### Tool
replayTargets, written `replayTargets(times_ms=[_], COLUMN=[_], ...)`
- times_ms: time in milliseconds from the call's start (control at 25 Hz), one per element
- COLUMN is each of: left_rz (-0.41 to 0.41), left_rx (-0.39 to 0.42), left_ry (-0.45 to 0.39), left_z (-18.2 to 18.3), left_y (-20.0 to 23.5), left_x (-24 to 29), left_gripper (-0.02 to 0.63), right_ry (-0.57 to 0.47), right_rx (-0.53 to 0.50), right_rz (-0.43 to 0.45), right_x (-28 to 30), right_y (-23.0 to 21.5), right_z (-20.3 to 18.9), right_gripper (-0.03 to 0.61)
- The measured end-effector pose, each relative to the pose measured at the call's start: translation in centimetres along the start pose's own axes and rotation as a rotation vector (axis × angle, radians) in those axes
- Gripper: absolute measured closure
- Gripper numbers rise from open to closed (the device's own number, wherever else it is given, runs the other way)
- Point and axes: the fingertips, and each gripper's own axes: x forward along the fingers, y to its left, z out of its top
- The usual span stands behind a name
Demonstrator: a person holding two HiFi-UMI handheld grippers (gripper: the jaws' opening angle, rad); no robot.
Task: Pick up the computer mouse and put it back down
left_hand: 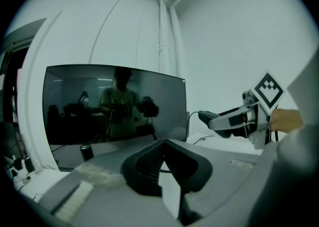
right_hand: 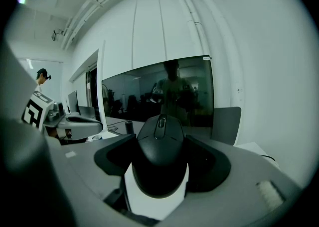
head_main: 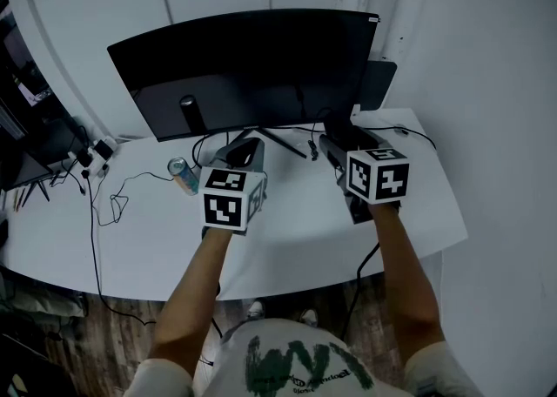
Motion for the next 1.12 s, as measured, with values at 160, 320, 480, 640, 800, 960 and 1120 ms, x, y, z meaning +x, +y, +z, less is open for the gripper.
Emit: replayTargets(times_ms=[160,320,480,640,800,960,1120], left_rz=[-0.003,-0.001,0.000,0.005,0.018,0.035,0.055], left_rx=[-0.002,-0.002,-0.006,-0.013,-0.026,-0.039,-0.052], left_ry=[0.000,0.002,0.006,0.013,0.023,0.035,0.050], left_z=[0.0,-0.1,-0.4,-1.1,-1.9,-2.8,-3.8], left_y=[0.0,-0.2,-0.3,-0.2,0.4,1.1,1.8], left_x=[0.0,-0.1,-0.1,-0.3,-0.7,-1.0,-1.5], left_gripper=[0.611,0.611,0.611,0.611,0.611,0.611,0.611], right_ry=[0.005,0.007,0.018,0.037,0.055,0.074,0.100], right_rx=[0.005,0.008,0.013,0.017,0.013,0.010,0.024], right_rz=[-0.004,-0.006,0.002,0.012,0.023,0.046,0.083], right_x=[0.0,-0.1,0.0,0.4,1.0,1.9,2.8], right_y=[-0.1,-0.3,-0.2,0.2,0.9,1.7,2.9], right_z=[-0.1,-0.4,-1.0,-1.9,-2.8,-3.6,-4.9], right_gripper=[0.267,0.267,0.267,0.267,0.267,0.267,0.267])
